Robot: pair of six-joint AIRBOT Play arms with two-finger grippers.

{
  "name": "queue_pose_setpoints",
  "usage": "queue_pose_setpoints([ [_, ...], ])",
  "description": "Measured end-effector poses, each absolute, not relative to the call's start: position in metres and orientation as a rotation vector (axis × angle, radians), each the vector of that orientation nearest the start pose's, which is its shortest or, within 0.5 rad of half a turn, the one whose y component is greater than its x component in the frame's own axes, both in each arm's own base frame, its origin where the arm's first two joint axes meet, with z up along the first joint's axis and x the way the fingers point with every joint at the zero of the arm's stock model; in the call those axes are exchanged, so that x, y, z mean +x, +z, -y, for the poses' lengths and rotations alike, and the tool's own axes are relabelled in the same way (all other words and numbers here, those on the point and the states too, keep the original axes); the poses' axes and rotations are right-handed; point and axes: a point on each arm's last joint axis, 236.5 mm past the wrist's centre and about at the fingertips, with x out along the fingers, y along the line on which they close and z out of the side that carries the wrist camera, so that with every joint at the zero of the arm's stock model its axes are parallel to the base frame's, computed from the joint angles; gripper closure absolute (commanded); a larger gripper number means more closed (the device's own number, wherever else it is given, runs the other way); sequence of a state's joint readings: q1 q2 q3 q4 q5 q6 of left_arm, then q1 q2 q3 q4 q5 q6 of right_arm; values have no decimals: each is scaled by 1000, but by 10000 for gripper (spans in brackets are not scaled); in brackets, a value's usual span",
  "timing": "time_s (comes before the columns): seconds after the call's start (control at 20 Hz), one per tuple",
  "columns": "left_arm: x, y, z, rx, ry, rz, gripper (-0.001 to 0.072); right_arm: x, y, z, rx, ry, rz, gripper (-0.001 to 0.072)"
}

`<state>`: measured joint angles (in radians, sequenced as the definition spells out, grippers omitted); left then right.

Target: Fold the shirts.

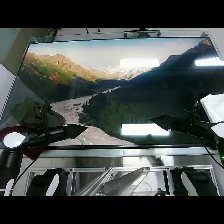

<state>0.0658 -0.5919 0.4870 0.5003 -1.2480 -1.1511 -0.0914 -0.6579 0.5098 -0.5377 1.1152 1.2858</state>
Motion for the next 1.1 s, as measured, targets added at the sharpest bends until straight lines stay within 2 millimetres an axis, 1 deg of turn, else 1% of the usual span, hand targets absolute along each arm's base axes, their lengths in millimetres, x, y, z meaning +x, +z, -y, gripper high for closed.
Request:
queue_pose_setpoints([
  [0.1,215,78,181,-635,-768,-1000,694,254,68,-160,769,576,-997,694],
  [0.15,219,77,177,-623,-744,-995,685,254,68,-160,769,575,-997,694],
  [0.25,236,77,154,-556,-644,-969,170,254,68,-160,769,575,-996,694],
  [0.3,249,82,134,-507,-568,-936,-13,254,68,-160,769,575,-996,694],
  [0.35,263,90,110,-469,-480,-897,-13,254,68,-160,769,575,-996,694],
  [0.4,277,101,80,-422,-381,-846,-13,254,68,-160,769,575,-996,694],
  [0.45,289,114,47,-389,-269,-797,-13,254,68,-160,769,575,-996,694],
  [0.5,298,124,14,-363,-166,-759,-13,254,68,-160,769,575,-996,694],
  [0.55,302,131,-19,-348,-60,-738,-13,254,68,-160,769,575,-996,694],
  [0.6,304,133,-47,-341,24,-731,-13,254,68,-160,769,575,-996,694],
  [0.65,304,130,-71,-341,94,-741,-13,254,68,-160,769,575,-996,695],
  [0.7,304,121,-93,-343,155,-763,-13,254,68,-160,769,575,-996,694],
  [0.75,304,109,-109,-349,198,-795,-13,254,68,-160,769,575,-996,694],
  [0.8,305,91,-124,-362,230,-840,-13,254,68,-160,769,576,-996,694],
  [0.95,311,39,-152,-392,268,-959,-13,254,68,-160,769,576,-997,694],
  [1.1,321,-7,-169,-429,275,-1056,-13,254,68,-160,769,576,-997,694],
])
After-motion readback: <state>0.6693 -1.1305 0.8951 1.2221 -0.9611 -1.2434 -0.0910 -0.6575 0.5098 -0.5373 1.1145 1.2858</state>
